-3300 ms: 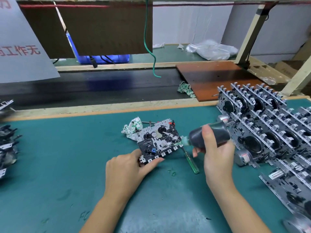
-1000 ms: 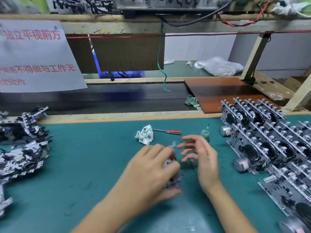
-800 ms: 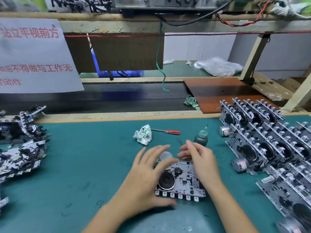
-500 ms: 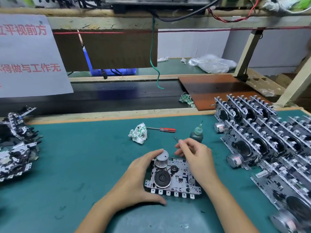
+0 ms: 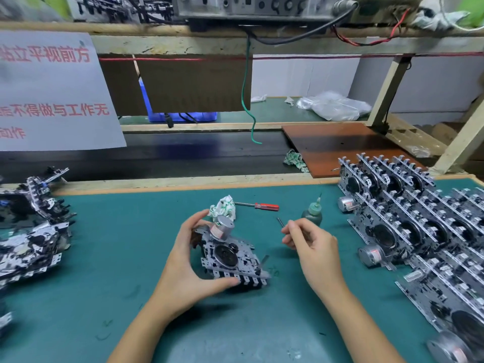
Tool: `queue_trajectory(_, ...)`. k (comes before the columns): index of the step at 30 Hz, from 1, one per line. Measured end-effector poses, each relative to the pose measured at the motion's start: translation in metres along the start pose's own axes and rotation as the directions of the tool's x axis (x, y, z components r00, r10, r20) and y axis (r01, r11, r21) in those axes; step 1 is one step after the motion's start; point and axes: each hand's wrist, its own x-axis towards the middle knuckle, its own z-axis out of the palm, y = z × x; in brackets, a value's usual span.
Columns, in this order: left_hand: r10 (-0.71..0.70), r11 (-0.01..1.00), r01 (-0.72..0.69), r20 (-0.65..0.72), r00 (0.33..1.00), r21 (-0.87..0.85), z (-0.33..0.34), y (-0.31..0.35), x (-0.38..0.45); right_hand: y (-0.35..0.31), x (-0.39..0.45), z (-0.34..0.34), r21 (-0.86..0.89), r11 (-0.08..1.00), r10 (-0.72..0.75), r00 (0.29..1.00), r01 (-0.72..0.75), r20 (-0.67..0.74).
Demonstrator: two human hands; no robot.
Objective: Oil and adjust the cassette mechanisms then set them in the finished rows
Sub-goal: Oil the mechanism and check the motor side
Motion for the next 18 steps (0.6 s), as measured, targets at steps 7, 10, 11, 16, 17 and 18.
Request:
queue_trajectory(7,0.114,0.979,-0.137,-0.147,0.982,-0.154,-0.004,0.012,-0.004,-0.008,-0.005,0.005,0.065,0.998,0.01,0.995,-0.017,0.095)
queue_trajectory(10,0.163,0.986,-0.165,-0.137,0.977,-0.002,0.01,0.016,-0.006,-0.017,-0.004,0.005,0.251,0.959,0.064,0.961,-0.134,0.269)
queue_trajectory(11,0.151,0.989,-0.151,-0.129,0.98,0.009,0.016,0.018,-0.006,-0.019,-0.004,0.004,0.29,0.939,0.074,0.932,-0.185,0.355)
queue_trajectory(16,0.17,0.969,-0.182,0.079,0.982,0.17,0.038,0.017,-0.002,-0.022,-0.005,0.003,0.341,0.908,0.035,0.856,-0.242,0.515)
queue_trajectory(17,0.186,0.954,-0.206,0.105,0.977,0.22,0.041,0.016,-0.002,-0.021,-0.003,0.002,0.323,0.913,0.072,0.878,-0.249,0.474)
queue_trajectory(18,0.194,0.941,-0.217,0.111,0.975,0.26,0.042,0.014,-0.003,-0.018,-0.001,0.001,0.286,0.917,0.14,0.895,-0.278,0.423)
